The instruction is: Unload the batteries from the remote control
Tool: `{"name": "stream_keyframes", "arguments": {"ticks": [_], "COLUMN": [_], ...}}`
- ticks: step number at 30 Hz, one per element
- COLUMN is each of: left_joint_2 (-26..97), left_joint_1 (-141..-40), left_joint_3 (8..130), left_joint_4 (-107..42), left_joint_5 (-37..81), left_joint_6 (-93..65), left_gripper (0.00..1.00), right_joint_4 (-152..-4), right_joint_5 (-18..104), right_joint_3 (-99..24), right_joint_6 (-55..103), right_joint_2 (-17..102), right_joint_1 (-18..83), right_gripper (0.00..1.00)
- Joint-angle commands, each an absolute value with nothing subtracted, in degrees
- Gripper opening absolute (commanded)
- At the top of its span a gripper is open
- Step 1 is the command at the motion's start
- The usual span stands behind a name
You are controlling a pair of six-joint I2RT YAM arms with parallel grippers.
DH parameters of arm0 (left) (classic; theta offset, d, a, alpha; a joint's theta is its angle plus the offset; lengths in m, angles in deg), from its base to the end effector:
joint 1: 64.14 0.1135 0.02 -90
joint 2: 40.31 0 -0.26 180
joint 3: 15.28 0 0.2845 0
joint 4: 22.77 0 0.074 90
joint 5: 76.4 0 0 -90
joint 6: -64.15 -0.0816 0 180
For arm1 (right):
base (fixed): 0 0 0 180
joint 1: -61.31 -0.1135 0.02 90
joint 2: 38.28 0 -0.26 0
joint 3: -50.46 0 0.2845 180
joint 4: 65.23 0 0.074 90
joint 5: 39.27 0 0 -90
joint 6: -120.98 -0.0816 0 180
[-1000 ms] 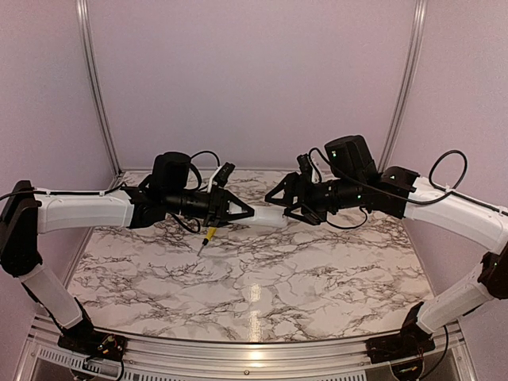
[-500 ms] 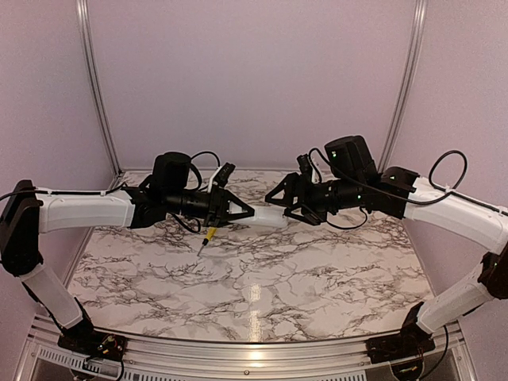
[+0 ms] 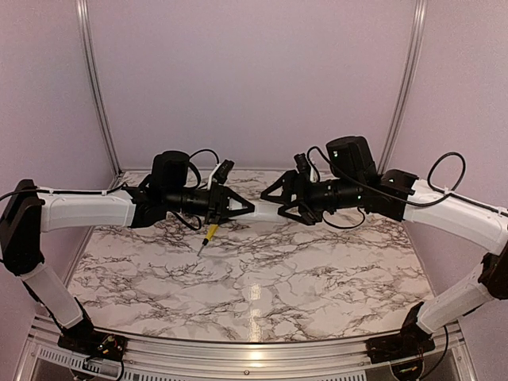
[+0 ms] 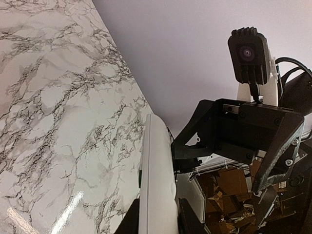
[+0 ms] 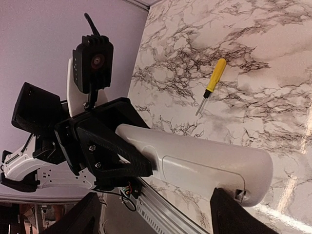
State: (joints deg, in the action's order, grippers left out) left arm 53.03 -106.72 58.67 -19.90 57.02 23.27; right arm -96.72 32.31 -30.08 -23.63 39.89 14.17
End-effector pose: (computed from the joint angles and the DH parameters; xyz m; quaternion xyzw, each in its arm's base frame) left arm 0.2796 -0.3331 0.2407 0.1784 0.7559 -0.6052 0.1744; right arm 0.2418 0.2985 0.3061 -0.0255 0.8545 0.4750 0.2085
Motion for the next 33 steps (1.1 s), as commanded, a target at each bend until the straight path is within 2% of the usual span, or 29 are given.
{"name": "stream_keyframes", "arguments": {"ticks": [1,6,14,33], "left_joint_2": [53.45,53.98,54.22,54.72], "left_joint_1": [-106.59,-106.59,-106.59,-106.54], "left_joint_3": [58.77,58.77,60.72,63.95], "left_joint_4": [-13.76,-13.33,-17.34,-20.21], "left_joint_5": [57.66,57.72,56.9,56.55], "left_joint_6": [24.07,24.55,24.22,25.3], "left_gripper": [0.0,0.0,0.0,0.0], "right_joint_4": [-94.85,-96.25,-106.62,-106.54], "right_joint_5": [30.65,32.03,38.38,38.25], "right_joint_3": [-29.78,-32.49,-37.0,-39.79], "right_joint_6": [-26.35,-24.45,-19.8,-18.05], "right_joint_2": [38.9,38.01,36.9,41.56], "right_joint_1": [13.68,13.73,15.99,16.22], "right_gripper": [0.76,0.77,0.77,0.77]}}
